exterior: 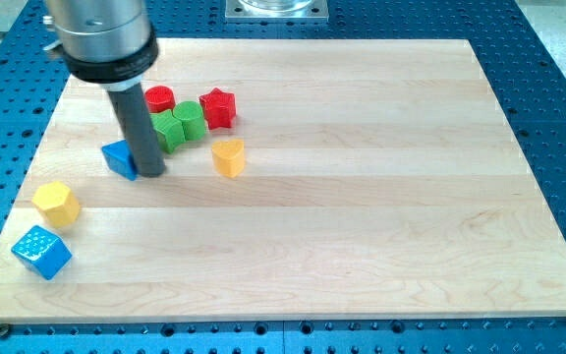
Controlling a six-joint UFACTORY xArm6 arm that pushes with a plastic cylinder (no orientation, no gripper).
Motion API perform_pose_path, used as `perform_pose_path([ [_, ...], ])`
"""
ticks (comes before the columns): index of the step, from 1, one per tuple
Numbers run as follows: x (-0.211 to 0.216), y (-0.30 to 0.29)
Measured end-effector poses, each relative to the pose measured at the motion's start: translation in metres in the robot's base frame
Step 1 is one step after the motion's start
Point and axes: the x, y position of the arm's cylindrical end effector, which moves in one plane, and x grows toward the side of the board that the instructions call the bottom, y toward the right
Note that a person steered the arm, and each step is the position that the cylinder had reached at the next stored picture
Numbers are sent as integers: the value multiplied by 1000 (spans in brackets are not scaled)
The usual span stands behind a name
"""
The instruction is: Slide the triangle to the top of the hexagon
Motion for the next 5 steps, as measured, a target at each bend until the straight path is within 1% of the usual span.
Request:
perform_pose_path([
  [1, 5, -22],
  [2, -3, -9],
  [3, -12, -10],
  [5, -12, -34],
])
